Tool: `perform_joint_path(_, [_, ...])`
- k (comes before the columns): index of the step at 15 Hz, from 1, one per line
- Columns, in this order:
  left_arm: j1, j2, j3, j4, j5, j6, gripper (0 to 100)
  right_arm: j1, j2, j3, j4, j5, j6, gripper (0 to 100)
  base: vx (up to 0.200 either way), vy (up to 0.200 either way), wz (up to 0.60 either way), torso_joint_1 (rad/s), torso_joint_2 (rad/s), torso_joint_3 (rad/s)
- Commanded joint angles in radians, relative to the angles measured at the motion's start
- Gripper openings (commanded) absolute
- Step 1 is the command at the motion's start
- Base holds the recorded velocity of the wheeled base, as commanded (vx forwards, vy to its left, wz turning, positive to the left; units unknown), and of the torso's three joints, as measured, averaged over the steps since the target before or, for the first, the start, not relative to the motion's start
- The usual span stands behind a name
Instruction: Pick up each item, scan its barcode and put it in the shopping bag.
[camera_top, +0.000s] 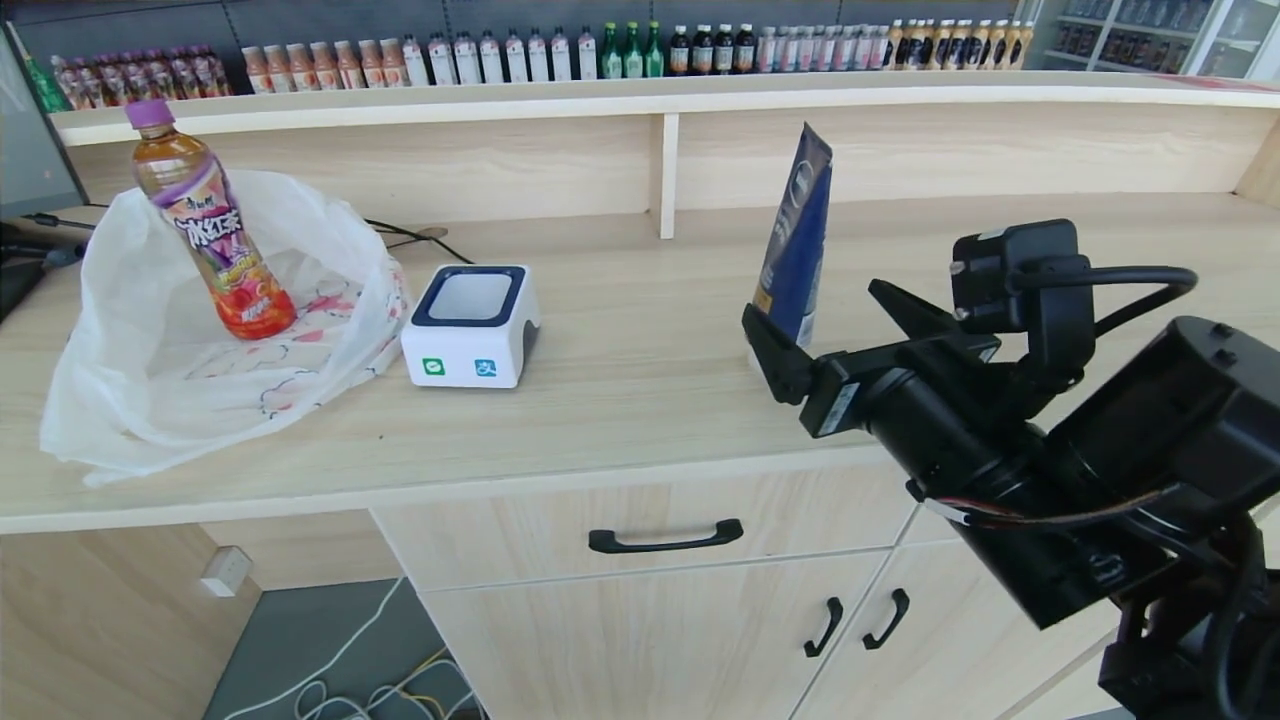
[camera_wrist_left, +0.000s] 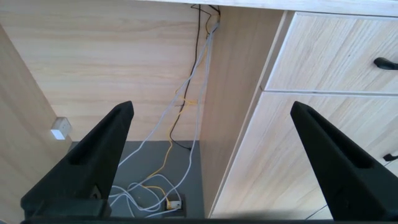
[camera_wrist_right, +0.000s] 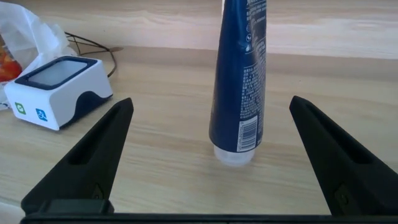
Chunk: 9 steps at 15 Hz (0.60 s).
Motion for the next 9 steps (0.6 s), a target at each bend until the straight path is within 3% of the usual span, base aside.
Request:
perform_joint_path(1, [0.000,0.000,0.000,0.000,0.000,0.000,100,0.001,0.023,-0.043,0.007,-0.010,0.008,100,0.000,0.000,0.00,0.000,0.00,0.000])
perform_joint_path(7, [0.000,0.000,0.000,0.000,0.000,0.000,100,-0.023,0.034,-0.099,0.090,-0.019,0.016,100,0.000,0.000,0.00,0.000,0.00,0.000])
perform_joint_path(9, [0.000,0.000,0.000,0.000,0.000,0.000,100,-0.043,0.049,-0.208,0.214,-0.018,0.050,100,0.000,0.000,0.00,0.000,0.00,0.000])
